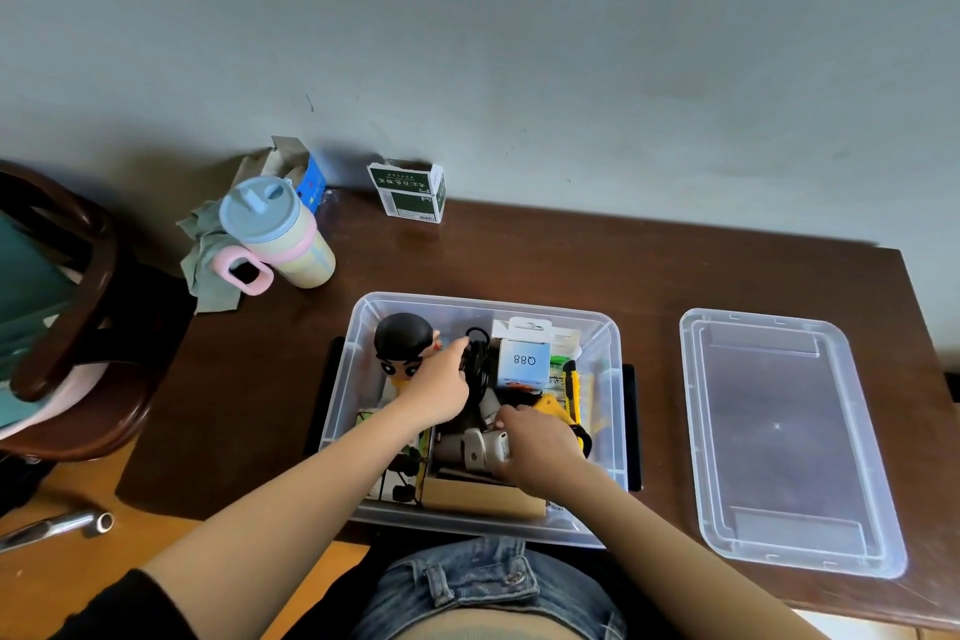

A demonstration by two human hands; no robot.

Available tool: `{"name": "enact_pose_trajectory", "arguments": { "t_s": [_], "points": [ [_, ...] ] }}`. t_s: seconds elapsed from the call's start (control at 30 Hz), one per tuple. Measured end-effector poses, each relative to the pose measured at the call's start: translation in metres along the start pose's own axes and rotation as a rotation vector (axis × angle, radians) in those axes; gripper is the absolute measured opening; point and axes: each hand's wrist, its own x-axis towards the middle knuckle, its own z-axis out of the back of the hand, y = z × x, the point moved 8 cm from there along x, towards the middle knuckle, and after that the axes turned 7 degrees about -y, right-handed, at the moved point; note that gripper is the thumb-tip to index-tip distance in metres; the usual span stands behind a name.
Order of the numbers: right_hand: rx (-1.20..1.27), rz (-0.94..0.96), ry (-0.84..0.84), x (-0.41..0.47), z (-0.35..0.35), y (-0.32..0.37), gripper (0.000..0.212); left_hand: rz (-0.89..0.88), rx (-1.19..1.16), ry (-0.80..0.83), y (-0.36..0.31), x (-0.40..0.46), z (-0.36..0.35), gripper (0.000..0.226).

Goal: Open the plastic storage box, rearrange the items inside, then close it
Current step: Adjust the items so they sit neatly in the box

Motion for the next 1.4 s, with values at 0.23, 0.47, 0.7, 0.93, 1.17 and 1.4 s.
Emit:
{"name": "enact_pose_trajectory", "arguments": {
  "t_s": [0.23, 0.47, 0.7, 0.93, 1.17, 1.4],
  "points": [
    [0.109, -0.019, -0.053, 0.004, -0.002, -0.003, 0.036, -0.112, 0.156, -0.121, 0.01, -0.017, 0.026, 0.038],
    [0.121, -0.044, -0.045, 0.001, -0.002, -0.005, 0.037, -0.142, 0.481, -0.084, -0.005, -0.014, 0.01, 0.022],
    [0.194, -0.013, -0.029, -0.006, -0.004, -0.009, 0.043, -0.127, 0.302, -0.147, 0.002, -0.009, -0.002, 0.009],
    [0.264, -0.079, -0.047, -0.011, 0.003, -0.017, 0.033, -0.026, 0.043, 0.092, 0.014, 0.008, -0.01, 0.033],
    [-0.106, -0.192, -0.101, 0.028, 0.007, 0.014, 0.023, -0.003, 0.034, 0.014, 0.009, 0.013, -0.009, 0.03],
    [-0.104, -0.268, -0.078, 0.048, -0.003, 0.015, 0.021, -0.069, 0.093, -0.034, 0.01, 0.008, 0.002, 0.022]
  ]
}}
